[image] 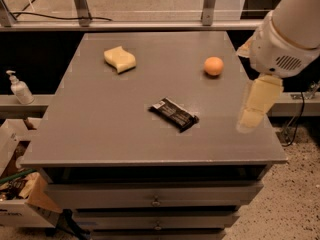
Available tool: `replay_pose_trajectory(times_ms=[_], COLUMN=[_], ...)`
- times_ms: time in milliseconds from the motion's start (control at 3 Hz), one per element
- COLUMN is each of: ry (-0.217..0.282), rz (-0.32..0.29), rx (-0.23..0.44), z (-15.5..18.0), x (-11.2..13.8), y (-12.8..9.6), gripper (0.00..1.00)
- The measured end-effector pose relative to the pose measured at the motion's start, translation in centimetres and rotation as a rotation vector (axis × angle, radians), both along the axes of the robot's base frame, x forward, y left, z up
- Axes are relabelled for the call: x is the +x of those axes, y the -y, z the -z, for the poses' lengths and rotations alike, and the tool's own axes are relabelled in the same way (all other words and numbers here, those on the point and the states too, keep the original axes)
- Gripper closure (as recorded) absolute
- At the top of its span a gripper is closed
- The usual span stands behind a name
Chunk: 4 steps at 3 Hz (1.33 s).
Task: Move rxbar chocolate near orange
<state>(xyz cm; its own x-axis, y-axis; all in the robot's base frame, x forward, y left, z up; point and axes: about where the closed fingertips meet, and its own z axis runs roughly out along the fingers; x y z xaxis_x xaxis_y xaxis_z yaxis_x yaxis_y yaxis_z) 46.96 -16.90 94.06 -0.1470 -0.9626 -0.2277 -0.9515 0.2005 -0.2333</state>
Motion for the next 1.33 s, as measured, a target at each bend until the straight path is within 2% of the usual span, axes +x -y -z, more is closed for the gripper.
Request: replay_pose_trajectory(times_ms=[667, 1333], ry=[-0.034, -0.091], rz=[-0.085, -0.128], rx=[-0.017, 0.012], z=[4.7, 9.2], x=[2.1, 3.0], y=[-5.3, -9.6], gripper=[0.0, 0.0])
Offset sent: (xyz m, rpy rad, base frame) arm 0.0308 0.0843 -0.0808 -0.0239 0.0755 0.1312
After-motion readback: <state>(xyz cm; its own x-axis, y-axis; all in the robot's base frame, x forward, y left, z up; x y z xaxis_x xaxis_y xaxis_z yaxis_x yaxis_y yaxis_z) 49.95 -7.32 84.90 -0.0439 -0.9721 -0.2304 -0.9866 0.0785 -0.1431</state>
